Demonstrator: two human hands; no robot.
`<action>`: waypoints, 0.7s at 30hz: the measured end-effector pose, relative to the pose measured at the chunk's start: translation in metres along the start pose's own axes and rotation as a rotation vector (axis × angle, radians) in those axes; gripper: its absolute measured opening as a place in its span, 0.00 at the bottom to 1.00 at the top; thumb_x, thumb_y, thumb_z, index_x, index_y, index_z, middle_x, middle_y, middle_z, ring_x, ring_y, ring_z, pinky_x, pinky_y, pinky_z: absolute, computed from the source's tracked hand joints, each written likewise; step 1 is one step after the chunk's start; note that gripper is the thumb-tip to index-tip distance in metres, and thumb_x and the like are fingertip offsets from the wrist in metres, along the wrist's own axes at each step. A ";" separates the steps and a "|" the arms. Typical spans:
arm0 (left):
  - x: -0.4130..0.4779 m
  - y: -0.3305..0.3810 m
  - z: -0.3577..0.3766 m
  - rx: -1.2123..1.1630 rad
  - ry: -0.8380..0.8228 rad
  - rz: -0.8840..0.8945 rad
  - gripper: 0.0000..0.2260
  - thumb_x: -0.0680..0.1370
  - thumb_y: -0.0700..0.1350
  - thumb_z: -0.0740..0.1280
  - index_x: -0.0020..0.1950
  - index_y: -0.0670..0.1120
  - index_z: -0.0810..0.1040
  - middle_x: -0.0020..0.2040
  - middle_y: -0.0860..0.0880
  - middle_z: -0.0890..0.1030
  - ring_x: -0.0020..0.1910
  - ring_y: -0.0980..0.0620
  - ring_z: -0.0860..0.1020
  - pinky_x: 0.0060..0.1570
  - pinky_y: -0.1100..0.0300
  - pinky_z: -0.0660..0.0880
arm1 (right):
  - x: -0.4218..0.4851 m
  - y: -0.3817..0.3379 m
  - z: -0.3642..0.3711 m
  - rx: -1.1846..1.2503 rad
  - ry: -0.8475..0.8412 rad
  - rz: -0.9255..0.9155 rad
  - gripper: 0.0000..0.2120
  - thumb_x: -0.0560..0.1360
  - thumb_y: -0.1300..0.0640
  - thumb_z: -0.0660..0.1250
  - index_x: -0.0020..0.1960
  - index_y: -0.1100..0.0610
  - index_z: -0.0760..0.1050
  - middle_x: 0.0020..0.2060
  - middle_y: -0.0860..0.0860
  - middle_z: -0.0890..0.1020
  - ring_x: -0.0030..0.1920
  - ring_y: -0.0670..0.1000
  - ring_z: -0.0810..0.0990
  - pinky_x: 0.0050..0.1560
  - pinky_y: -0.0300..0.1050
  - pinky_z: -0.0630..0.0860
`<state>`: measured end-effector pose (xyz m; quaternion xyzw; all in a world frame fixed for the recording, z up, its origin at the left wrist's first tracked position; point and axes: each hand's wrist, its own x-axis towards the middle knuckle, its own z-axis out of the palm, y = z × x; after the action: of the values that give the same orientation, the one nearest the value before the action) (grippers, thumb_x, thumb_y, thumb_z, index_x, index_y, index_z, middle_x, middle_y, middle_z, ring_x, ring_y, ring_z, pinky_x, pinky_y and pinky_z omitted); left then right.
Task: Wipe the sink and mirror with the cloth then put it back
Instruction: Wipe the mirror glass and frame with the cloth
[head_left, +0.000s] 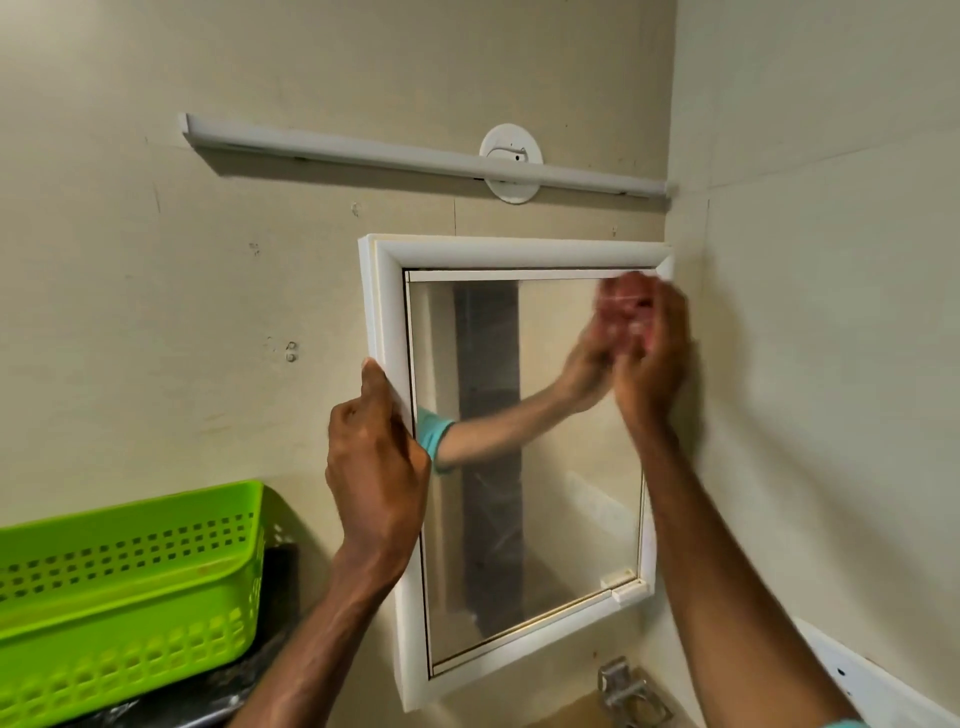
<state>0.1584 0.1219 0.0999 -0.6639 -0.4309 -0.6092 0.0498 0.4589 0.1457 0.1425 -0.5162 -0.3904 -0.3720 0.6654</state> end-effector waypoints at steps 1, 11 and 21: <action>0.000 0.001 0.001 0.013 -0.011 -0.005 0.31 0.74 0.39 0.64 0.77 0.42 0.64 0.48 0.42 0.79 0.50 0.45 0.74 0.39 0.55 0.68 | 0.009 0.015 -0.007 -0.050 0.003 0.067 0.31 0.76 0.64 0.58 0.78 0.56 0.66 0.77 0.56 0.71 0.76 0.58 0.71 0.72 0.61 0.71; -0.002 0.004 0.005 0.044 -0.018 -0.018 0.37 0.71 0.31 0.68 0.78 0.42 0.60 0.52 0.40 0.78 0.57 0.42 0.73 0.41 0.49 0.75 | -0.136 -0.046 -0.060 -0.014 -0.423 0.109 0.33 0.77 0.60 0.74 0.79 0.52 0.66 0.72 0.52 0.76 0.64 0.56 0.82 0.66 0.49 0.79; -0.006 -0.013 -0.025 -0.065 -0.022 0.155 0.23 0.78 0.37 0.63 0.73 0.43 0.70 0.71 0.45 0.74 0.64 0.43 0.73 0.57 0.46 0.77 | -0.112 -0.142 -0.092 0.467 -0.433 0.295 0.20 0.78 0.57 0.73 0.70 0.57 0.78 0.55 0.40 0.84 0.54 0.37 0.84 0.52 0.34 0.82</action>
<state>0.1319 0.1124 0.0945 -0.7034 -0.3588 -0.6096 0.0706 0.2967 0.0394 0.0829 -0.4679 -0.5181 -0.0543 0.7140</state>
